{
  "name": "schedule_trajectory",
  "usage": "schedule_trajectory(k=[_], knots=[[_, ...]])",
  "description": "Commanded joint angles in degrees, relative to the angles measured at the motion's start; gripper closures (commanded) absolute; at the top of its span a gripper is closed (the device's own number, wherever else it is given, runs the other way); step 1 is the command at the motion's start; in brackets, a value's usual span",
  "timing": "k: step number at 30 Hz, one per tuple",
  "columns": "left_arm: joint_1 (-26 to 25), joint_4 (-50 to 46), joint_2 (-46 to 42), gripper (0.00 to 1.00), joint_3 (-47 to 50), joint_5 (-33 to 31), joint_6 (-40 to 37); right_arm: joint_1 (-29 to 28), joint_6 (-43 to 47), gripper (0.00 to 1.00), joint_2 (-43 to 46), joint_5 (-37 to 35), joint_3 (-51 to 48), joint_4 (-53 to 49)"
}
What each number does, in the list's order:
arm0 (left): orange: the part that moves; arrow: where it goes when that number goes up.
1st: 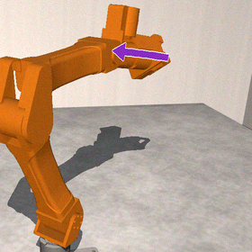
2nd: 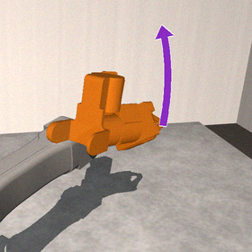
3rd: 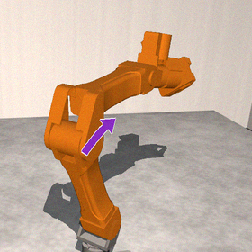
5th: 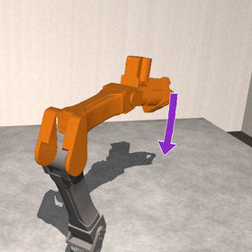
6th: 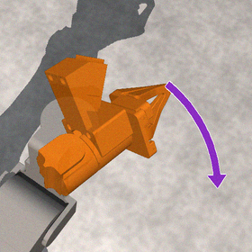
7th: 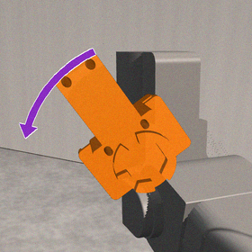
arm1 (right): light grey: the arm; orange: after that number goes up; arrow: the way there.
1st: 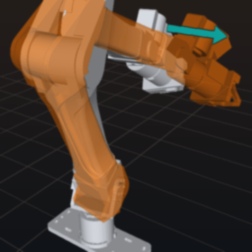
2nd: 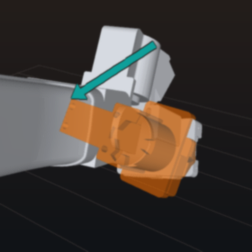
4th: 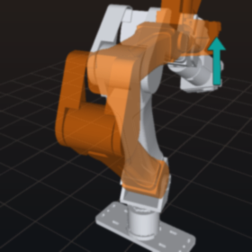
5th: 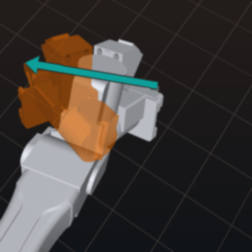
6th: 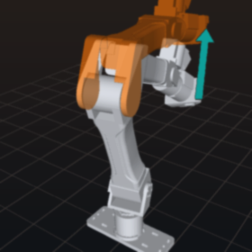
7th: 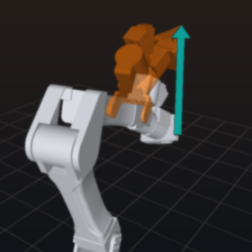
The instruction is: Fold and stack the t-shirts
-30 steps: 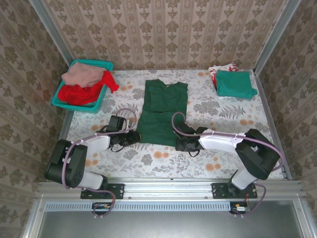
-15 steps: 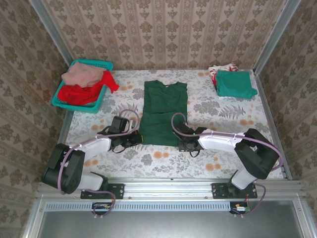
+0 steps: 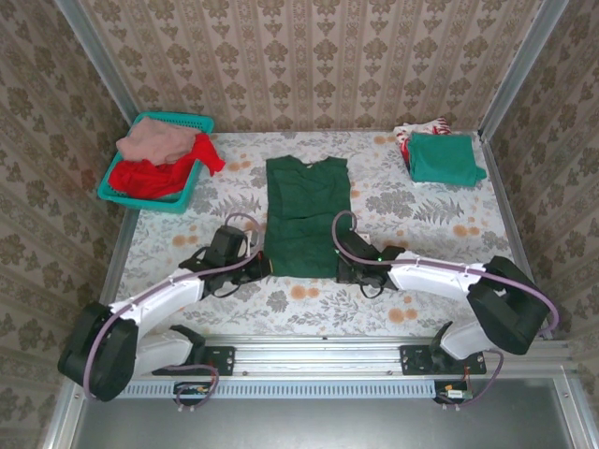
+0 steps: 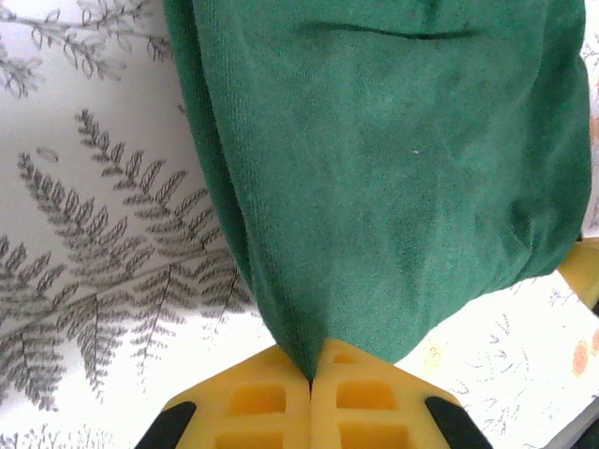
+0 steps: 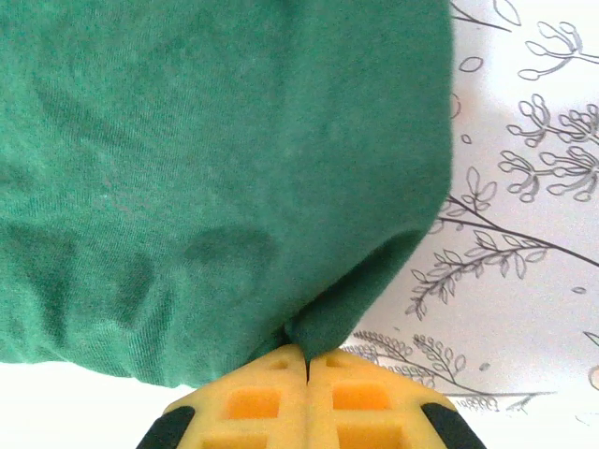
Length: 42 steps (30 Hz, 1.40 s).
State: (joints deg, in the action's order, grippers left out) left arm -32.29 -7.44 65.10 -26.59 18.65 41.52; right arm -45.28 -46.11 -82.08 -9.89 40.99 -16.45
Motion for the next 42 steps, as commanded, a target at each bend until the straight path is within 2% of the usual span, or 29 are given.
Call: schedule_trajectory(k=[1, 8, 12, 13, 15, 18, 22, 26, 28, 39, 42], knots=[[-0.8, -2.8, -2.1, 0.99, 2.0, -2.7, 2.6, -0.2, 1.3, 0.99, 1.5, 0.2, -1.0, -0.1], [-0.9, -2.9, -4.2, 0.97, 3.4, -2.2, 3.4, -0.2, 1.0, 1.00, 1.9, 0.4, -1.7, -1.2], [-1.1, -3.4, -4.6, 0.96, 3.5, -2.8, 3.5, -0.2, 0.7, 0.98, 6.2, 0.6, -3.1, -0.9], [-1.1, -3.0, -4.3, 0.97, 3.8, -3.0, 3.7, -0.2, 0.7, 0.91, 6.6, 0.8, -3.1, -1.0], [-1.1, -2.4, -3.6, 0.97, 4.2, -3.2, 4.1, -0.2, 0.5, 0.71, 6.6, 1.0, -3.0, -1.7], [-1.3, -0.1, -2.8, 0.97, 5.2, -3.1, 4.9, -0.1, 0.5, 0.59, 5.4, 0.5, -3.0, -1.9], [-1.5, 1.2, -1.4, 0.97, 5.1, -2.9, 5.0, 0.0, 0.1, 0.53, 2.7, 2.3, -1.6, -0.5], [-1.8, 2.2, -0.1, 0.97, 5.0, -2.8, 4.7, -0.1, -0.3, 0.42, -1.4, 1.3, 0.4, -1.3], [-1.8, 2.3, 0.5, 0.97, 4.6, -2.6, 4.6, -0.7, -0.1, 0.41, -2.4, -0.4, 1.7, -2.9], [-2.7, 2.5, 0.5, 0.97, 3.4, -2.4, 4.6, -1.9, -1.9, 0.44, -4.8, 1.5, 1.4, 1.3], [-2.8, 1.8, 0.6, 0.97, 2.9, -2.7, 4.6, -2.1, -2.1, 0.41, -4.6, 1.2, 1.7, 0.3]])
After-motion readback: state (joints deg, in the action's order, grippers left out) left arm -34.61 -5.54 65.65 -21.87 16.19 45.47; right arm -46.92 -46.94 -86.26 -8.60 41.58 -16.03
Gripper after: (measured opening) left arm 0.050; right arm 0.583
